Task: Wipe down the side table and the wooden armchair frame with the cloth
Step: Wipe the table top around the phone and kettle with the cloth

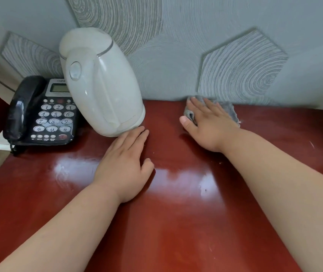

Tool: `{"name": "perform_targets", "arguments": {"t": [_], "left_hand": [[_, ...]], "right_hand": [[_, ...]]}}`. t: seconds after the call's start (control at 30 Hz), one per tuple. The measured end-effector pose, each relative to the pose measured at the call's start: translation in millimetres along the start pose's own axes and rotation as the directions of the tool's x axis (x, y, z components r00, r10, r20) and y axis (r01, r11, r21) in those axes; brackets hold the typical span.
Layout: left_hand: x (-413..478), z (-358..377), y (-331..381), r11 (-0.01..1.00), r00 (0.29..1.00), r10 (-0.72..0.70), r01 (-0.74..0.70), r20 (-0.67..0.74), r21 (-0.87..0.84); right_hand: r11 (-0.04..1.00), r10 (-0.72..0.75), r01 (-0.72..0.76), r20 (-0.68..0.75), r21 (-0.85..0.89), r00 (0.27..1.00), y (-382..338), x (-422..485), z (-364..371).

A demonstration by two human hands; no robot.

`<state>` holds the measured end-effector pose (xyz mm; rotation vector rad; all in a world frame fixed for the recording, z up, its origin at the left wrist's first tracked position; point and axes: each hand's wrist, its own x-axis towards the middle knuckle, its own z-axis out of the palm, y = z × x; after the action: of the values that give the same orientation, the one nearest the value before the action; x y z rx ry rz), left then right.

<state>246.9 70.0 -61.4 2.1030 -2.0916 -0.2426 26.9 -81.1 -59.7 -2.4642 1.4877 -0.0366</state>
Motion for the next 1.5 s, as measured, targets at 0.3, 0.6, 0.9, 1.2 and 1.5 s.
{"name": "perform_targets", "arguments": {"t": [0.3, 0.6, 0.9, 1.2, 1.5], "left_hand": [[44.6, 6.4, 25.7, 0.997, 0.997, 0.072, -0.072, 0.020, -0.003], [63.2, 11.1, 25.9, 0.995, 0.995, 0.082, -0.085, 0.047, 0.053], [65.6, 13.9, 22.4, 0.991, 0.993, 0.118, -0.119, 0.022, 0.067], [64.7, 13.1, 24.6, 0.996, 0.996, 0.079, -0.080, 0.031, 0.048], [66.4, 13.8, 22.7, 0.995, 0.996, 0.080, -0.081, 0.028, 0.058]], "right_hand": [[0.989, -0.140, 0.138, 0.040, 0.047, 0.989, -33.0, -20.3, 5.4], [0.992, 0.122, -0.123, -0.013, -0.032, 0.992, 21.7, -14.4, -6.5], [0.997, -0.080, 0.081, 0.032, -0.005, 0.996, -11.3, -35.9, 3.5], [0.976, 0.212, -0.213, -0.027, -0.038, 0.977, 31.7, -37.4, -5.9], [0.996, -0.084, 0.085, 0.044, -0.020, 0.995, -27.7, -61.2, 7.4]]}}
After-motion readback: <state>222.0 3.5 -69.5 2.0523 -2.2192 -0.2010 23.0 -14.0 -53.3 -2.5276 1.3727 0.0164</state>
